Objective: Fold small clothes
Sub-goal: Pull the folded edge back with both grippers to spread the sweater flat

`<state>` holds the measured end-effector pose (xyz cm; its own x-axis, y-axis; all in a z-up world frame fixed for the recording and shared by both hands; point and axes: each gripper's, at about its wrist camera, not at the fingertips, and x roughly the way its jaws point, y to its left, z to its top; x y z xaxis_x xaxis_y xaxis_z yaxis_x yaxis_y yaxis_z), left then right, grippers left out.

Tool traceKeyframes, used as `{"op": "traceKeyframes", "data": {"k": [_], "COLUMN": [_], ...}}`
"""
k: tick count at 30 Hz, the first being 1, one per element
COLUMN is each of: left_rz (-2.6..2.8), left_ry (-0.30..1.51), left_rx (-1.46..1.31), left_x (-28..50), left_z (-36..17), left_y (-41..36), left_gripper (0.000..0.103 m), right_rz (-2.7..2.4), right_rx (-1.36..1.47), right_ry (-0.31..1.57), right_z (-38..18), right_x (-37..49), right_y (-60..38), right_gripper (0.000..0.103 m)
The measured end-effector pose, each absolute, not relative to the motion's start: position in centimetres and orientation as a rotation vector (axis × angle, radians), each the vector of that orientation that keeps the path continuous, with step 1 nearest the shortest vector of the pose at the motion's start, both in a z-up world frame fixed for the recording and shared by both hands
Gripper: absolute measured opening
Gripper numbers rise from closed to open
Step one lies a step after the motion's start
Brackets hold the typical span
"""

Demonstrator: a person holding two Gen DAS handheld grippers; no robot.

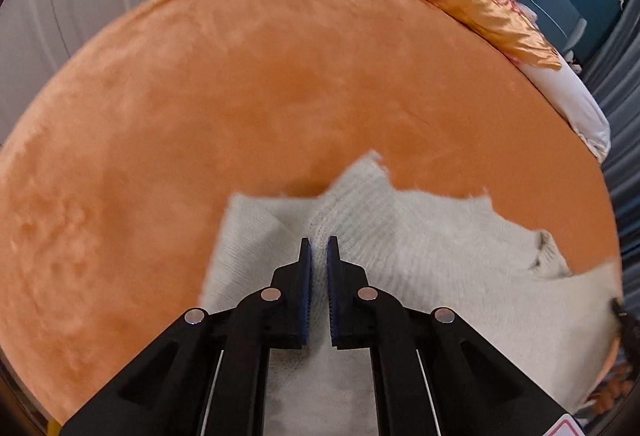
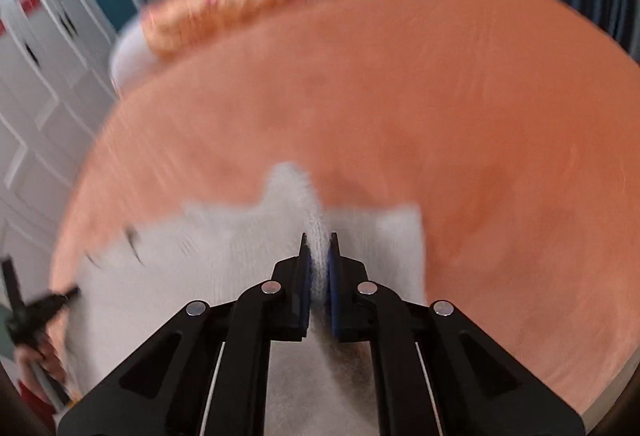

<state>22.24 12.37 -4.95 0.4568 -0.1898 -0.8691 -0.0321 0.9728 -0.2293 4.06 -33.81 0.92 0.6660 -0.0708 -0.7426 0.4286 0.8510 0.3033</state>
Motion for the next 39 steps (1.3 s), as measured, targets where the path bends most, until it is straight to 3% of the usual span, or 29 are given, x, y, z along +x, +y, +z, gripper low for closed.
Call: {"op": "traceKeyframes", "data": {"k": [4,8,9,11,13,17,27,39], "left_rz": [-0.036,-0.03,-0.04,-0.055,-0.058,-0.077,-0.035,0.001], "left_ry": [1.14,1.126,1.114,1.073,1.039,1.001,1.103,1.115], "left_rx": [-0.232,-0.221,-0.222,-0.199,-0.159,-0.173,-0.253,-0.404], "left_x": [23.0,22.8,22.3,20.8,19.0,13.6,4.7,2.5], "left_z": [-7.5,-6.7,-6.1,-4.4,-3.0,-1.2,-3.0,-4.7], "left_y": [13.4,12.9,12.8,12.5,12.4,13.1,16.3,21.0], "left_gripper": [0.006,0.008,0.015,0.018,0.038,0.054,0.055,0.055], "right_rz": [-0.378,-0.377,-0.385,-0.399,-0.312,-0.111,0.023,-0.052], "right_rx": [0.539,0.561,0.559,0.503,0.479,0.365,0.134,-0.038], "right_ry": [1.045,0.978,0.941,0.88,0.845,0.913,1.103,1.204], "right_z": [-6.8,-4.2,-2.9,-0.2,1.7,2.2,-2.1,-5.4], "right_x": [5.6,5.4,5.0,4.1,3.0,2.8,6.4,7.1], "right_y": [-36.7,-35.8,-35.3,-33.6,-31.0,-23.5,-10.0,-6.6], "right_gripper": [0.006,0.013,0.015,0.016,0.016,0.016,0.016,0.016]}}
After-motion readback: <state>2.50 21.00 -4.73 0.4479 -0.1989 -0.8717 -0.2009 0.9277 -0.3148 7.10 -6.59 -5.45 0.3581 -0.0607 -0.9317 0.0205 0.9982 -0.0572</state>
